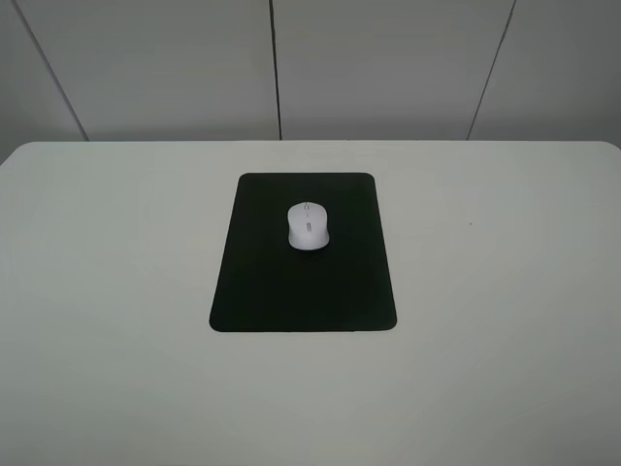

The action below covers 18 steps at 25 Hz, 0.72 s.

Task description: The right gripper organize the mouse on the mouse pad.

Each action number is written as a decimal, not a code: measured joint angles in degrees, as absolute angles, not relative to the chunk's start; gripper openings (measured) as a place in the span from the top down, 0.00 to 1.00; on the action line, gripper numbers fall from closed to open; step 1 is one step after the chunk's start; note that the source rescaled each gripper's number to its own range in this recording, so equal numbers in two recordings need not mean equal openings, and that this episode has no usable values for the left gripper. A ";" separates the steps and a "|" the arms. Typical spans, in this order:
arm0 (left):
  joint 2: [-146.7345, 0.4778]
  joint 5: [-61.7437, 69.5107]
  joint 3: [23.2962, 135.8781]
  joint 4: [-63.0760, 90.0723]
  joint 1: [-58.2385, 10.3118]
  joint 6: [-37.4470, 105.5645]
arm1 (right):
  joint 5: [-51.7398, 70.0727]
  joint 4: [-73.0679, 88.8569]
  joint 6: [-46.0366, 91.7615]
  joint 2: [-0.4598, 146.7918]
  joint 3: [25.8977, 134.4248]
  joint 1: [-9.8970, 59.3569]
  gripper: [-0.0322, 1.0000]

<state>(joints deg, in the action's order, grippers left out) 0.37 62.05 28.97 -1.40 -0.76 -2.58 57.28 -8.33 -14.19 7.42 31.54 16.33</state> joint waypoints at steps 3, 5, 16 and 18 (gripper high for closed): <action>0.37 62.05 28.97 -1.40 -0.76 -2.58 | 57.55 -7.99 -14.12 4.52 30.97 16.33 0.30; 0.37 62.05 28.97 -1.40 -0.76 -2.58 | 57.76 -7.93 -14.12 3.26 30.97 16.33 0.30; 0.37 62.05 28.97 -1.40 -0.76 -2.58 | 61.65 -7.79 -14.01 -0.32 29.64 16.33 0.30; 0.37 62.05 28.97 -1.40 -0.76 -2.58 | 61.65 -7.79 -14.01 -0.32 29.64 16.33 0.30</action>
